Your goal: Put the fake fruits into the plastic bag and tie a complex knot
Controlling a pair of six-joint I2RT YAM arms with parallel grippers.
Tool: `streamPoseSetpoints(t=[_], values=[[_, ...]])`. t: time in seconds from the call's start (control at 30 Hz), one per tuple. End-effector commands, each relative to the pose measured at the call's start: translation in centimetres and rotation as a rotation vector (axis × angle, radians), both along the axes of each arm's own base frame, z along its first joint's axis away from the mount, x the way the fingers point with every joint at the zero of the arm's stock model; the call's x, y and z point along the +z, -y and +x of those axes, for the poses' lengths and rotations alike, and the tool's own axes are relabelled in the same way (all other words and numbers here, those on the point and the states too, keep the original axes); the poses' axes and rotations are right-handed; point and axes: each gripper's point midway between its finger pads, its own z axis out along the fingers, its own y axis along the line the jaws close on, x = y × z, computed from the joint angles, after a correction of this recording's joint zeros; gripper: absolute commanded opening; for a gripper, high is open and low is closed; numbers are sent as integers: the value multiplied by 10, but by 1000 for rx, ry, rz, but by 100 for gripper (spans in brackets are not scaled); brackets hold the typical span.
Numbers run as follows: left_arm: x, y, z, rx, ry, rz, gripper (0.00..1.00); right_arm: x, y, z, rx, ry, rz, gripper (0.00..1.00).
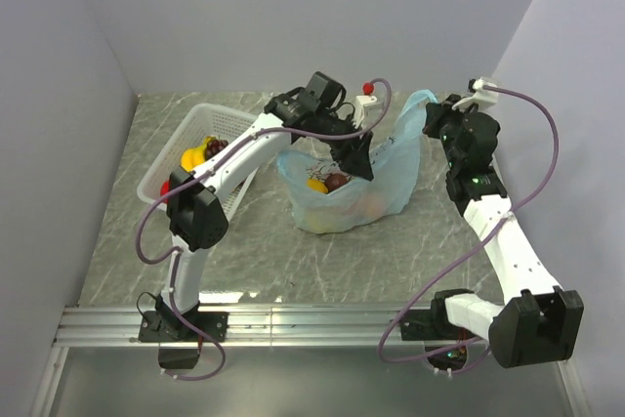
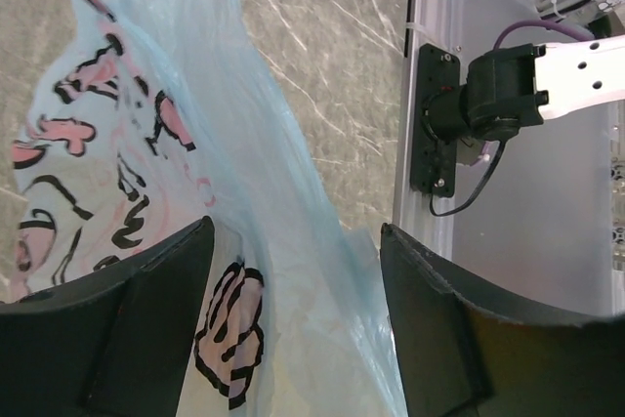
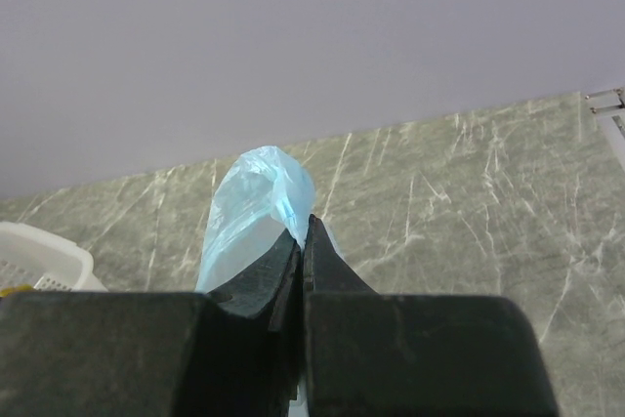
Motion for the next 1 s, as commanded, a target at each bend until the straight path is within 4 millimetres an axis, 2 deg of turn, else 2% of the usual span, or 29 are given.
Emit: streamPoseSetpoints(t=[0.0, 0.17, 0.23, 0.27, 0.3, 0.4, 0.43, 0.47, 0.5, 0.53, 0.57, 0.63, 0.67, 0.7, 0.77, 0.8, 0.87, 0.97], values=[[6, 9, -9, -23, -23, -26, 75, 22, 0, 6, 0, 70, 9, 0], [-2, 19, -8, -3, 24, -8, 76, 20, 0, 9, -4, 69, 4, 0], [-16, 20, 8, 82, 87, 54, 73, 21, 0, 9, 0, 72, 4, 0], [-26, 23, 9, 97, 119, 91, 70, 21, -1, 9, 6, 70, 4, 0], [-33, 21, 13, 103, 157, 123, 58, 21, -2, 9, 12, 69, 2, 0], [-58, 18, 23, 150, 178, 199, 34, 16, -17, 7, 97, 61, -18, 0], [-63, 17, 25, 157, 179, 215, 18, 12, -21, 7, 123, 47, -23, 0], [-72, 14, 25, 155, 171, 232, 10, 8, -26, 6, 156, 34, -26, 10], [-75, 13, 22, 131, 165, 226, 5, 7, -43, 1, 258, 26, -36, 21], [-75, 12, 22, 115, 159, 209, 0, 1, -48, -1, 297, -15, -54, 33], [-75, 7, 16, 76, 124, 180, 0, -2, -54, -4, 338, -40, -60, 59], [-78, 0, 13, 25, 125, 151, 0, -11, -66, -15, 434, -137, -80, 79], [-71, -8, 16, 13, 118, 120, 0, -15, -64, -19, 459, -173, -81, 90], [-64, -9, 9, -37, 103, 70, 0, -23, -73, -34, 549, -230, -63, 93], [-57, -22, 10, -73, 76, 19, 0, -22, -70, -50, 626, -235, -63, 100], [-52, -24, 7, -112, 76, -15, 0, -27, -65, -59, 645, -256, -51, 100], [-49, -32, 9, -123, 75, -25, 1, -23, -68, -81, 740, -226, -73, 100], [-41, -36, 5, -167, 72, -62, 4, -29, -72, -105, 852, -219, -117, 100]])
